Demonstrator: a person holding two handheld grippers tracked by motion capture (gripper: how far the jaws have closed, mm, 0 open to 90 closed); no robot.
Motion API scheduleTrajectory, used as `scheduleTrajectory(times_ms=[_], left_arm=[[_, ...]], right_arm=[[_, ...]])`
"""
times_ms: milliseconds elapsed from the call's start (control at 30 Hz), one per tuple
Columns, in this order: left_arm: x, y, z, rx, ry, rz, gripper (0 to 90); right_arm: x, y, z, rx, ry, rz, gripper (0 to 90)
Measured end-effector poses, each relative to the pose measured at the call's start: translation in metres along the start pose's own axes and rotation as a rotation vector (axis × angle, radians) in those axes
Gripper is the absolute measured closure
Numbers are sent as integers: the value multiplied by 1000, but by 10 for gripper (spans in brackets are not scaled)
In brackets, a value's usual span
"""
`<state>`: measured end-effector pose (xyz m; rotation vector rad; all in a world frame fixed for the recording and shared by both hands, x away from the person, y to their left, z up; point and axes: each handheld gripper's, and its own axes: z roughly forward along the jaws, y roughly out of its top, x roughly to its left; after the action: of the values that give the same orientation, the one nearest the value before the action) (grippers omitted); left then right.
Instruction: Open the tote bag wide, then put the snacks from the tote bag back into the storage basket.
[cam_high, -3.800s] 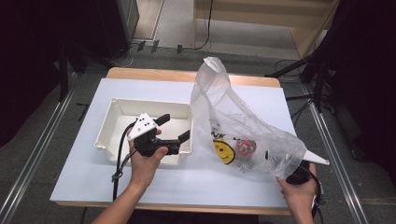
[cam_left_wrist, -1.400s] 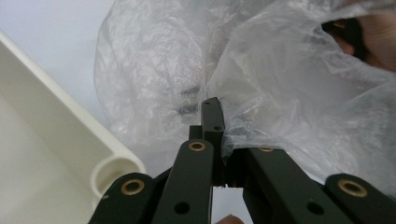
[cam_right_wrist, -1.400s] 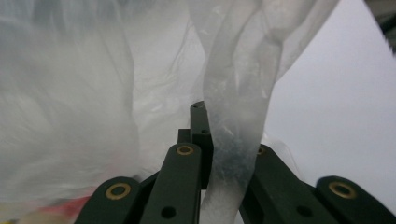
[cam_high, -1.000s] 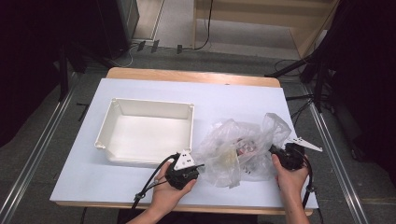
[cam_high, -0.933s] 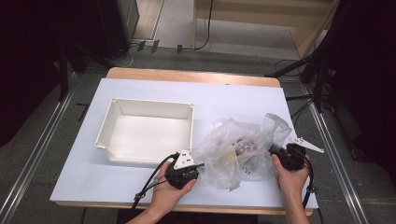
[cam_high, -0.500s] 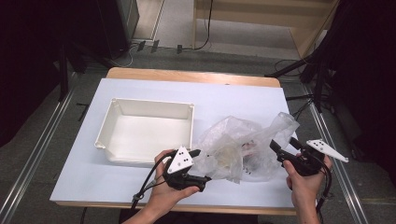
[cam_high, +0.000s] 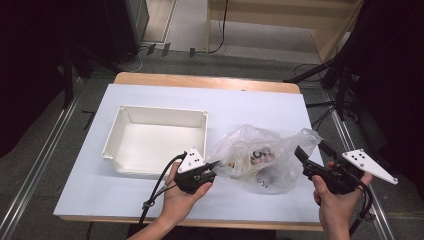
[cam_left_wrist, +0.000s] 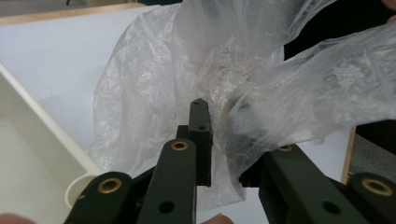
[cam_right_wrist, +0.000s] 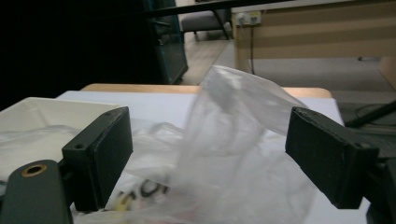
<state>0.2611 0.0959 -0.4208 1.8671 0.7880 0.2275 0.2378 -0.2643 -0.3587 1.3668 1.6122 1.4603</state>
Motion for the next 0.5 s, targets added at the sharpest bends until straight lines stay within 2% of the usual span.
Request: scheduleTrajectory(times_ms=[100,167,200,233,267,300,333,367,400,433,467,500], left_arm=[[2,-3,3,15,1,-21,838],[1,-5,5,27,-1,-26,853],[1,-7,7,31,-1,-29,857],[0,-9,9,41,9,-26,861],[-2,-15,12,48,33,-29,867],[-2,-15,12,48,33,-29,869],[-2,-18,15,53,42,-34,869],[-2,-21,17,63,50,-37,872],[-1,-24,19,70,56,-39,874],[-1,-26,21,79,62,-41,874],[0,-28,23,93,64,-40,874],[1,-30,25,106,67,-38,873]], right_arm=[[14,0,4,5,36,-24,155],[17,-4,10,28,44,-25,167],[18,-8,15,43,53,-25,205],[18,-11,18,54,60,-24,276],[16,-21,25,76,87,-28,454],[14,-25,29,89,89,-19,520],[14,-25,29,89,89,-19,520],[11,-30,33,102,75,-10,593],[6,-40,42,141,48,14,684],[3,-45,46,162,51,27,735],[3,-45,46,162,51,27,735],[-1,-56,54,215,29,6,860]])
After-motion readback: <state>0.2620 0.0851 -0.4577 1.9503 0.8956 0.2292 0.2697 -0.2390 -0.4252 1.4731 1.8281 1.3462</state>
